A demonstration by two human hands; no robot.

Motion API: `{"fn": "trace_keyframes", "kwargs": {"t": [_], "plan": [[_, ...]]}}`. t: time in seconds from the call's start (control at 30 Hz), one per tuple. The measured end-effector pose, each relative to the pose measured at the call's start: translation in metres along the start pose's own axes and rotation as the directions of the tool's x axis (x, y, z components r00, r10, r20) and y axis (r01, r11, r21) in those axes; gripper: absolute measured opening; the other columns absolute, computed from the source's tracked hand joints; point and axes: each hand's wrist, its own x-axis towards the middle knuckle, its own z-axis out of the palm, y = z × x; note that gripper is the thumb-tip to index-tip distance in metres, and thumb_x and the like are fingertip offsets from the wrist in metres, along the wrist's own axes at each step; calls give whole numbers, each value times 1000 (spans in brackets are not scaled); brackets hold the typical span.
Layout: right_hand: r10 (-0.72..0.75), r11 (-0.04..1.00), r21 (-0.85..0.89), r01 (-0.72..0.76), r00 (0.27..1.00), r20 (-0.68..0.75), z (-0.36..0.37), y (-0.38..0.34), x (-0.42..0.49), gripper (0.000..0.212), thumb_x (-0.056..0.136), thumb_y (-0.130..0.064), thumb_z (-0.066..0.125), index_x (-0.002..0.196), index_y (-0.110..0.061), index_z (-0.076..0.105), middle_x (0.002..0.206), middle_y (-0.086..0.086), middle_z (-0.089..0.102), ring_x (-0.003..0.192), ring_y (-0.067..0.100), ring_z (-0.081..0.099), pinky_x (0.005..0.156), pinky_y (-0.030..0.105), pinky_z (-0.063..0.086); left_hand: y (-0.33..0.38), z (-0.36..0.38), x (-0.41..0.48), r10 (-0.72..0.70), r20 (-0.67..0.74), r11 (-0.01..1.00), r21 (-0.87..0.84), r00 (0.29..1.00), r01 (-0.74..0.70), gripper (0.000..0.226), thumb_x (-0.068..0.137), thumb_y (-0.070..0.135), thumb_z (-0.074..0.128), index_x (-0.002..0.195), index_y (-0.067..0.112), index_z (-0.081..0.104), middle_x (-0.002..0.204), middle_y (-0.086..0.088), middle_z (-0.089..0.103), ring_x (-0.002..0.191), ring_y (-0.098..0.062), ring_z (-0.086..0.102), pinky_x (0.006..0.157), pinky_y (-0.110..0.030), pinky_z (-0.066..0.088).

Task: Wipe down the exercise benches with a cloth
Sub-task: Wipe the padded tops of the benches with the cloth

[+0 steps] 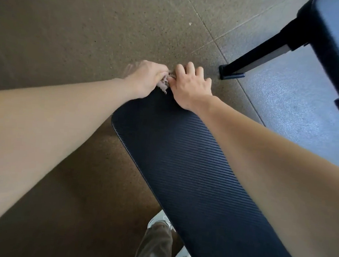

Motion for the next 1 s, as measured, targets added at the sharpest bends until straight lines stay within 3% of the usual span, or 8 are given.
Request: {"fn": "trace_keyframes", "kwargs": {"t": [0.1, 0.2, 0.33, 0.57, 0.73, 1.0], "plan": [[-141, 976, -168, 139, 990, -1, 3, -13, 3, 46, 108, -53, 23, 126, -21, 52, 131, 4, 49, 127, 33, 39, 95, 51, 31, -18, 5, -29, -54, -17, 998, -41, 998, 54, 22, 96, 41, 30, 84, 32, 47, 83, -9, 61, 87, -41, 61, 78, -49, 50], [-266, 941, -231, 246, 962, -60, 9, -20, 2, 50, 107, -56, 23, 118, -22, 58, 121, 4, 55, 124, 33, 43, 104, 55, 26, -23, 17, -55, -131, -147, 989, -87, 980, 119, 25, 106, 26, 38, 99, 20, 62, 96, -10, 68, 92, -39, 62, 69, -42, 43], [-310, 932, -230, 281, 945, -101, 15, -19, 6, 50, 105, -58, 24, 112, -22, 59, 114, 4, 57, 118, 35, 45, 101, 54, 26, -8, 36, -64, -259, -267, 966, -94, 928, 242, 26, 108, 24, 35, 117, 18, 59, 105, -10, 71, 94, -39, 66, 66, -38, 35], [-312, 930, -233, 286, 946, -83, 13, -24, 10, 48, 106, -56, 26, 112, -22, 60, 112, 3, 57, 114, 34, 47, 98, 53, 27, -21, 47, -63, -173, -405, 983, -131, 898, 131, 45, 104, 36, 24, 110, 12, 62, 96, -10, 71, 77, -40, 65, 60, -40, 39], [-274, 928, -266, 261, 962, -10, 9, -25, 7, 48, 107, -55, 26, 117, -21, 58, 117, 4, 56, 119, 34, 45, 101, 52, 26, -20, 49, -63, -180, -392, 974, -200, 902, 107, 40, 107, 33, 29, 106, 10, 62, 94, -11, 69, 75, -40, 63, 59, -37, 33], [-256, 937, -215, 276, 960, 115, 11, -69, -5, 46, 108, -51, 27, 118, -24, 62, 120, 2, 62, 121, 33, 45, 111, 58, 18, -51, 42, -84, -219, -280, 946, -294, 935, 133, 34, 111, 28, 32, 112, 11, 61, 103, -9, 70, 92, -33, 64, 65, -35, 32]]}}
